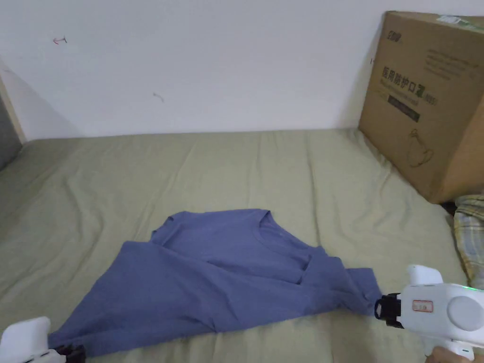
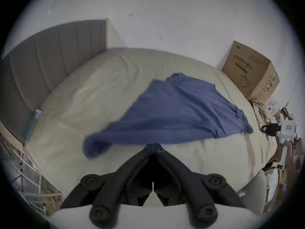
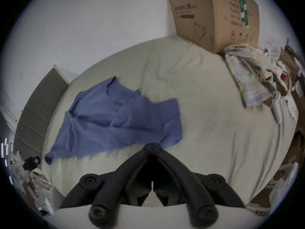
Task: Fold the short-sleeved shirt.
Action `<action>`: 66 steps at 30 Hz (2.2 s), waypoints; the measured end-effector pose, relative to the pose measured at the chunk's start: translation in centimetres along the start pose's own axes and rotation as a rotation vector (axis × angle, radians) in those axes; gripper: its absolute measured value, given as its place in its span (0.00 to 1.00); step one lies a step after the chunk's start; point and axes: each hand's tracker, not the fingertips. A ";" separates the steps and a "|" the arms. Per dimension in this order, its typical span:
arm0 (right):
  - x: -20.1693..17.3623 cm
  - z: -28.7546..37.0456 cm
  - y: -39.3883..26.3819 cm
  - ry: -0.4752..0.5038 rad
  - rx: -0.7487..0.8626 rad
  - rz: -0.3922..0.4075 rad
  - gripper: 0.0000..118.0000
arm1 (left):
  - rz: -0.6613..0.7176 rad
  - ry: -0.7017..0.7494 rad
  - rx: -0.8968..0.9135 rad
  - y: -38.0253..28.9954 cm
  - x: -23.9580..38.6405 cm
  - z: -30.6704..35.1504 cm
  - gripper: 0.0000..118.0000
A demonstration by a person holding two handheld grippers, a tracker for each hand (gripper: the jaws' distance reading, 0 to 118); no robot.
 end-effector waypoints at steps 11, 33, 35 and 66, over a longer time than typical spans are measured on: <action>1.1 -2.9 -1.0 -0.053 -0.044 -0.015 0.60 | -0.100 -0.033 -0.028 -1.3 3.6 -1.8 0.00; -0.6 -8.6 4.9 -0.171 -0.062 0.110 0.02 | -0.132 -0.075 -0.110 1.8 6.4 -7.5 0.00; -1.2 -8.2 5.3 -0.159 -0.033 0.117 0.02 | -0.130 -0.072 -0.114 2.0 6.3 -7.6 0.00; -0.7 -9.0 6.2 -0.187 -0.057 0.173 0.02 | -0.086 0.108 -0.168 21.8 0.7 -30.4 0.85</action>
